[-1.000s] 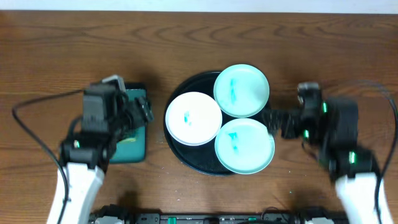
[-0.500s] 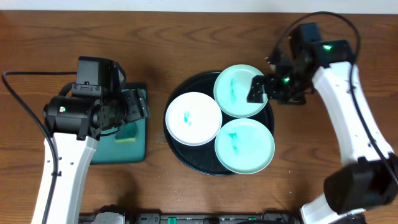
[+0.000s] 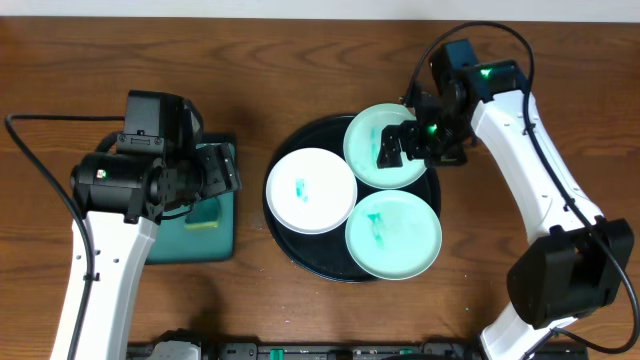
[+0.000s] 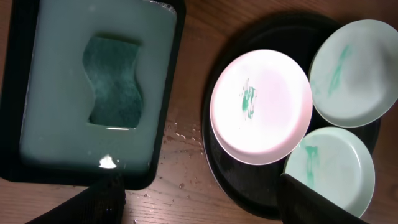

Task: Clean dirty plates on tray and stack at the side

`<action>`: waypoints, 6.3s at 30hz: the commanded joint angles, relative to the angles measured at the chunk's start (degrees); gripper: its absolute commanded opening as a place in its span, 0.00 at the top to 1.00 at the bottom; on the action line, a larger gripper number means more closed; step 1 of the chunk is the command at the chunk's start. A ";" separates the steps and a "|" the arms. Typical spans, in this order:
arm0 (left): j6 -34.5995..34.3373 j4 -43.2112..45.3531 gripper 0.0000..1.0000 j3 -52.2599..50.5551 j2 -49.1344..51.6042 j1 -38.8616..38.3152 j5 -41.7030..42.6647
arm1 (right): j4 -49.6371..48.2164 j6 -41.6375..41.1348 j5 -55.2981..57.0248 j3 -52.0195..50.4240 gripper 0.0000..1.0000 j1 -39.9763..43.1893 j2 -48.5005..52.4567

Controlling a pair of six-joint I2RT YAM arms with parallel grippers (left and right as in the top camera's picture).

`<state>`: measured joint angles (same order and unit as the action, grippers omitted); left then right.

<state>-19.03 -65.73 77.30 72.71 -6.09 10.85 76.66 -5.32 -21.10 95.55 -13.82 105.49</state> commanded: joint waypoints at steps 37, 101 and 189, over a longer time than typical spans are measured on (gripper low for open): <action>1.05 -0.17 0.22 1.27 0.17 0.28 0.52 | -40.39 -20.22 -1.86 -28.83 0.39 -10.91 0.28; 0.74 -0.24 0.22 1.25 0.17 0.28 0.52 | -36.65 -27.23 14.99 -25.05 0.43 -17.03 -0.20; 6.32 26.25 0.56 -19.32 28.57 12.50 0.13 | -39.06 -29.75 10.95 -25.07 0.99 -17.03 9.64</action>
<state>-13.63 -41.28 58.35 99.88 6.24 11.25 36.42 -35.55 -10.07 71.31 -30.37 112.66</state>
